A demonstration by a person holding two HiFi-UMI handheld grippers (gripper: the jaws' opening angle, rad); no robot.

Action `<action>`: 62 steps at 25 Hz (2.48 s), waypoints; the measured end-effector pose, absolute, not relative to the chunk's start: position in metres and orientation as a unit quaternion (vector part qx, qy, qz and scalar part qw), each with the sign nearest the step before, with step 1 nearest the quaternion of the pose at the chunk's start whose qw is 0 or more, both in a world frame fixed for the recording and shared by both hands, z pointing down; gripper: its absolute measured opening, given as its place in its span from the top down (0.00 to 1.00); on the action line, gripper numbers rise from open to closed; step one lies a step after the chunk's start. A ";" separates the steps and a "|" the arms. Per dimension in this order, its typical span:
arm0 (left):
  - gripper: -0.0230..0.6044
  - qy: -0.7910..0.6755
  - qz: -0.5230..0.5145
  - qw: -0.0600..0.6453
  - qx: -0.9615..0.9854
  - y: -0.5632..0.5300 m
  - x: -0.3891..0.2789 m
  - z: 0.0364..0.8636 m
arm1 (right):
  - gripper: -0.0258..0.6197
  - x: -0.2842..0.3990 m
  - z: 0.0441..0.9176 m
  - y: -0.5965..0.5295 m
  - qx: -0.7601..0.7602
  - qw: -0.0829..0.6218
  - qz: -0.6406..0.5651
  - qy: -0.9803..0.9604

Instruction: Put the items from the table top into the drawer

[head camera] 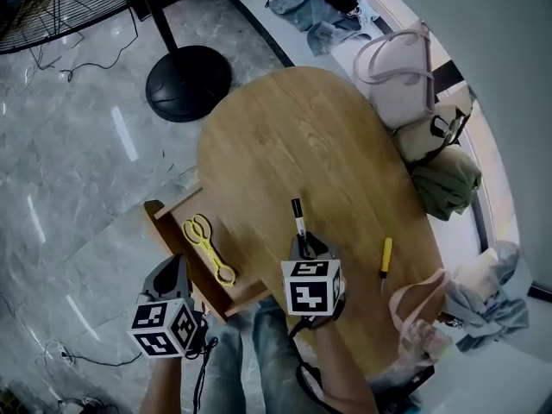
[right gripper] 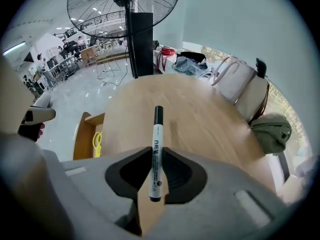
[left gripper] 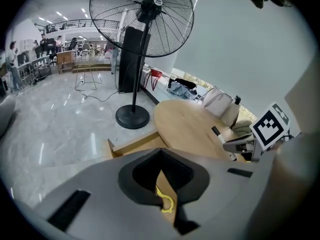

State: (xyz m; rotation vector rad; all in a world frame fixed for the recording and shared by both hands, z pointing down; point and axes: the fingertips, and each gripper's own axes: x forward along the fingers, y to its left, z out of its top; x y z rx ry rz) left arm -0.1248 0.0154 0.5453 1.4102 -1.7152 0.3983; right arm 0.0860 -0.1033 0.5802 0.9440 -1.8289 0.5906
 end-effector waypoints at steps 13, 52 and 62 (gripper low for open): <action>0.97 -0.719 0.130 0.441 0.521 0.093 -0.180 0.546 | 0.85 0.006 0.578 -0.047 0.330 0.496 0.209 -0.775; 0.97 -0.711 0.124 0.449 0.526 0.119 -0.191 0.557 | 0.82 0.007 0.574 -0.015 0.348 0.474 0.215 -0.780; 0.97 -0.661 0.152 0.438 0.590 0.067 -0.119 0.548 | 0.82 0.114 0.558 -0.032 0.431 0.464 0.235 -0.738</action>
